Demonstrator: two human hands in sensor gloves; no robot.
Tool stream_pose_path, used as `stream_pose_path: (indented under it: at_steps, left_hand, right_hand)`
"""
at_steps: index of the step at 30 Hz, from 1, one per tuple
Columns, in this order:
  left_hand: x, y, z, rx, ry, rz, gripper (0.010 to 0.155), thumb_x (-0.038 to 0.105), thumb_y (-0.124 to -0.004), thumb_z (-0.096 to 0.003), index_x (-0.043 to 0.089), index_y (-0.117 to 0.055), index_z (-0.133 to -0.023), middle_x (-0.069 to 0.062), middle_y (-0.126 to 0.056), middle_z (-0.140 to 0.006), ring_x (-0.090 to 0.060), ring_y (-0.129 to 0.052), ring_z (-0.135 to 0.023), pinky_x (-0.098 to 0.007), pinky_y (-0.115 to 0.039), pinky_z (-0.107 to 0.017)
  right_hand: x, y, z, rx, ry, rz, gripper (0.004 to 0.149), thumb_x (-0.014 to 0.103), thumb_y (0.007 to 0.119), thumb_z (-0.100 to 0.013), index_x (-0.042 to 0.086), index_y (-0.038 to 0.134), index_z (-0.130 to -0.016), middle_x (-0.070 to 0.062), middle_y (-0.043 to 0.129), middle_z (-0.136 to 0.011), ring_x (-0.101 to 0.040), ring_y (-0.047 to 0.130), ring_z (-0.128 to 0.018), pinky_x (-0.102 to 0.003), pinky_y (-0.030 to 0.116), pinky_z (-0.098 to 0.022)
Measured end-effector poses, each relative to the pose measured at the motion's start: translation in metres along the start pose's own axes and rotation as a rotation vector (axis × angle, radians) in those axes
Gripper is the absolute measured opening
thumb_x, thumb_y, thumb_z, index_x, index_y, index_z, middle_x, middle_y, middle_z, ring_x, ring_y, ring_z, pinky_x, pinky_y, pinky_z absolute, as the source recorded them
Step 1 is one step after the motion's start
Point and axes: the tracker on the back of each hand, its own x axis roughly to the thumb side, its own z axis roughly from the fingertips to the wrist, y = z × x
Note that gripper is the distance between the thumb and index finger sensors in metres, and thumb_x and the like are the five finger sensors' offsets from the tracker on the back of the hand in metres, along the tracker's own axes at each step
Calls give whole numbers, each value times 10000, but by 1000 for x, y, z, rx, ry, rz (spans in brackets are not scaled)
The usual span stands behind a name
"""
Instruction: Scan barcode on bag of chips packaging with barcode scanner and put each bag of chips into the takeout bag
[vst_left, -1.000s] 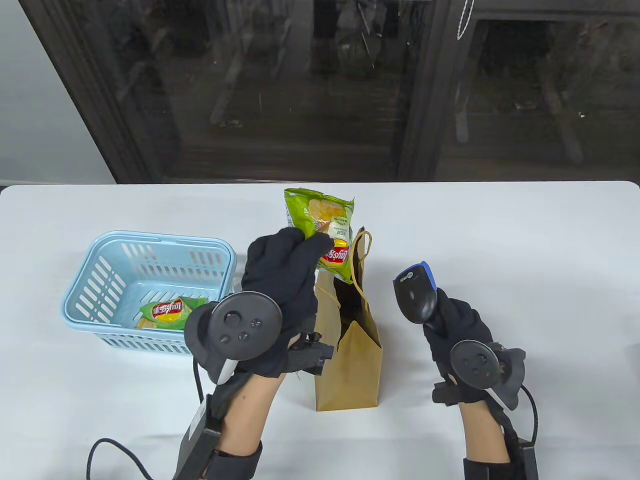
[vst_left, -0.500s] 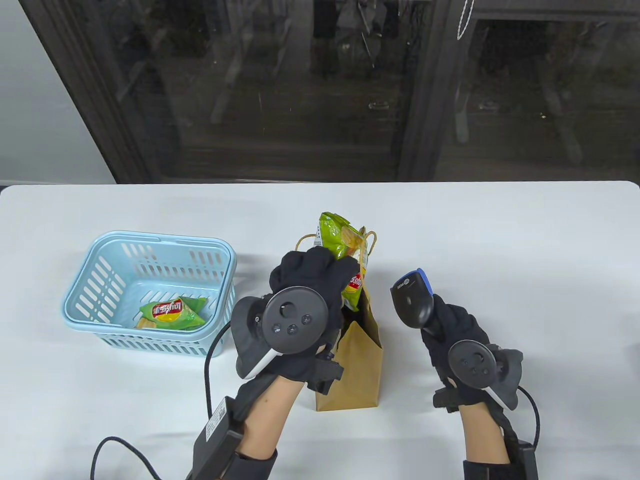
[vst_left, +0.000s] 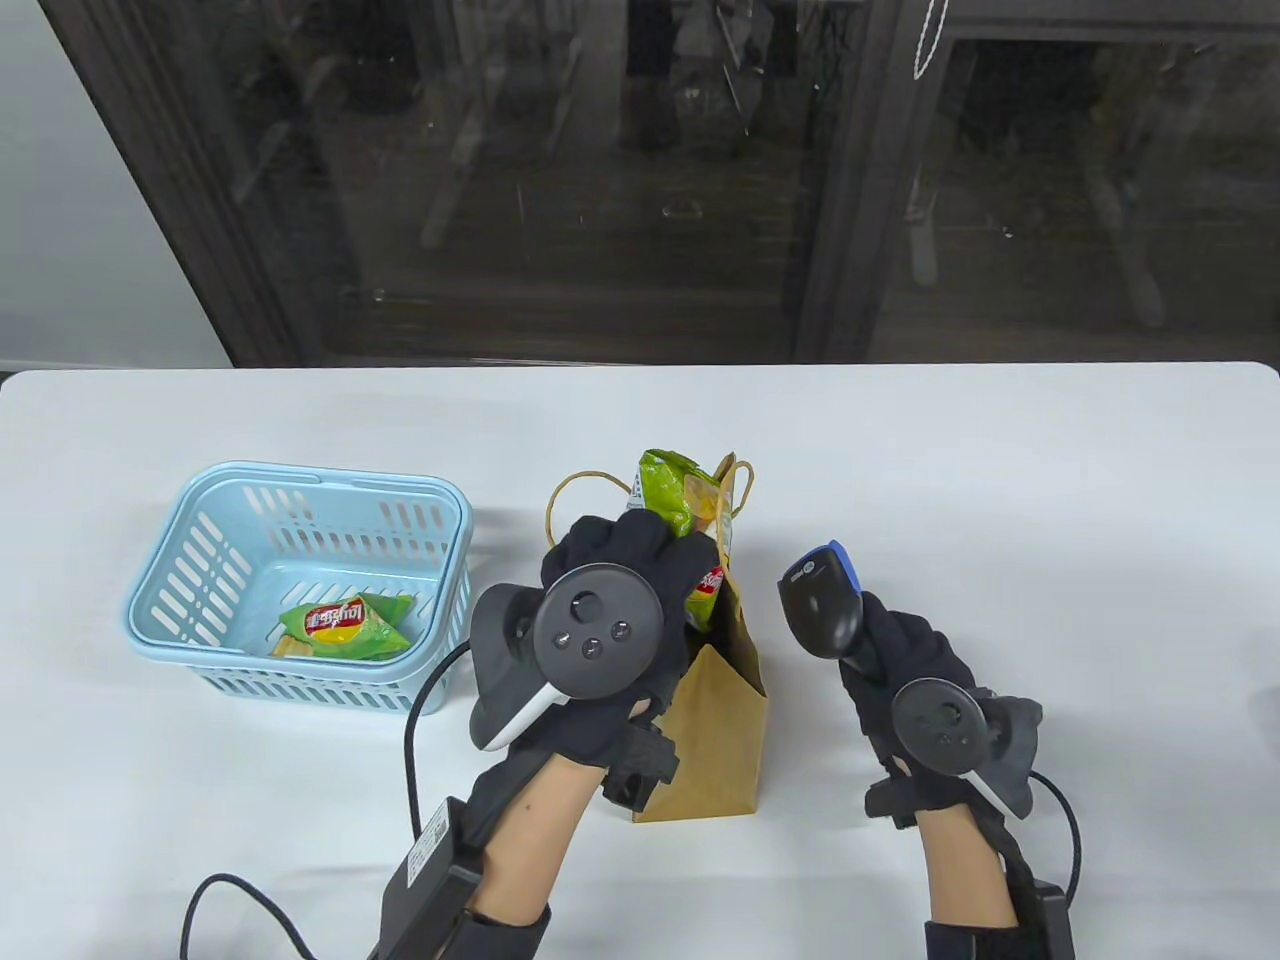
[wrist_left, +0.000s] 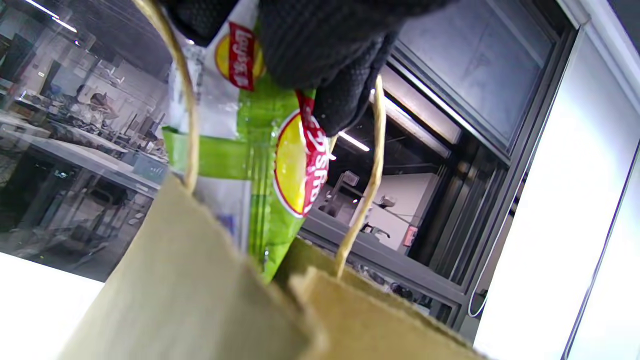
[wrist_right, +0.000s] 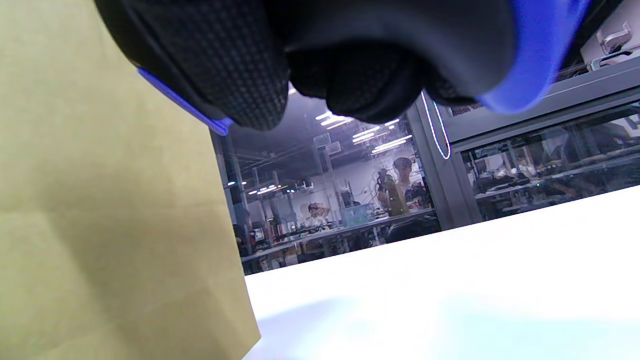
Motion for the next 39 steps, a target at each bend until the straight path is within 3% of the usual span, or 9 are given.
stream_pose_path:
  at_steps: [7,13,17,23,28,30,33,36,39]
  left_hand:
    - [0,3,0,-8,-10,51,392,71,-759,-530,116,-891,-896,-176,-671,-918,-387,-582,-812,-633,-423,-662]
    - [-2,-2,-3,-110,23,32,392,74,-766,-532,122,-897,-898,-182,-676,-916,-392,-587,-805,-644,-413,-658]
    - [-8,-8,-5,-140,20,34,411,124,-774,-555,201,-856,-951,-166,-612,-1018,-388,-584,-816,-641,-398,-659]
    - [-17,9,-4,-41,-6,186,446,178,-804,-556,205,-777,-1000,-164,-502,-1069,-325,-621,-791,-594,-483,-652]
    - [-37,46,1,112,-35,485,399,149,-775,-560,196,-822,-953,-142,-583,-1042,-288,-687,-770,-567,-564,-652]
    - [-58,64,1,161,42,533,399,147,-762,-564,207,-822,-953,-134,-582,-1050,-294,-686,-789,-569,-564,-664]
    - [-100,73,-5,140,209,556,411,137,-754,-562,197,-816,-964,-151,-605,-1062,-343,-698,-845,-598,-573,-679]
    - [-157,67,-11,22,461,551,449,111,-746,-563,143,-753,-1011,-209,-561,-1087,-478,-575,-932,-675,-457,-690]
    - [-218,54,-10,-71,797,406,526,131,-791,-555,141,-674,-1067,-219,-486,-1135,-540,-389,-1009,-705,-299,-699]
  right_hand:
    - [0,0,0,12,8,15,558,347,882,-516,320,612,-1004,2,767,-870,-215,913,-637,-478,786,-552]
    - [1,1,-1,22,5,12,561,350,881,-513,318,613,-1005,1,767,-871,-216,912,-639,-479,785,-553]
    - [1,1,-1,22,4,5,561,350,881,-514,317,613,-1005,-1,766,-872,-216,912,-639,-480,784,-553]
    - [0,1,-1,17,5,2,560,350,880,-515,316,612,-1006,1,765,-872,-218,911,-640,-480,784,-553]
    - [-1,-1,0,-2,10,-12,561,349,880,-515,313,611,-1006,-1,764,-873,-217,911,-641,-480,784,-552]
    - [-2,-2,0,-16,19,-24,561,352,878,-514,313,610,-1006,1,763,-873,-217,911,-640,-480,784,-553]
    - [-3,-3,1,-18,25,-38,560,350,878,-515,312,610,-1006,0,763,-873,-217,910,-641,-480,783,-553]
    - [-4,-3,1,-18,26,-47,562,348,879,-517,311,608,-1007,-3,763,-873,-217,910,-640,-480,784,-552]
    - [-4,-2,1,-14,26,-53,561,352,877,-515,311,609,-1006,-2,763,-873,-217,911,-640,-480,784,-551]
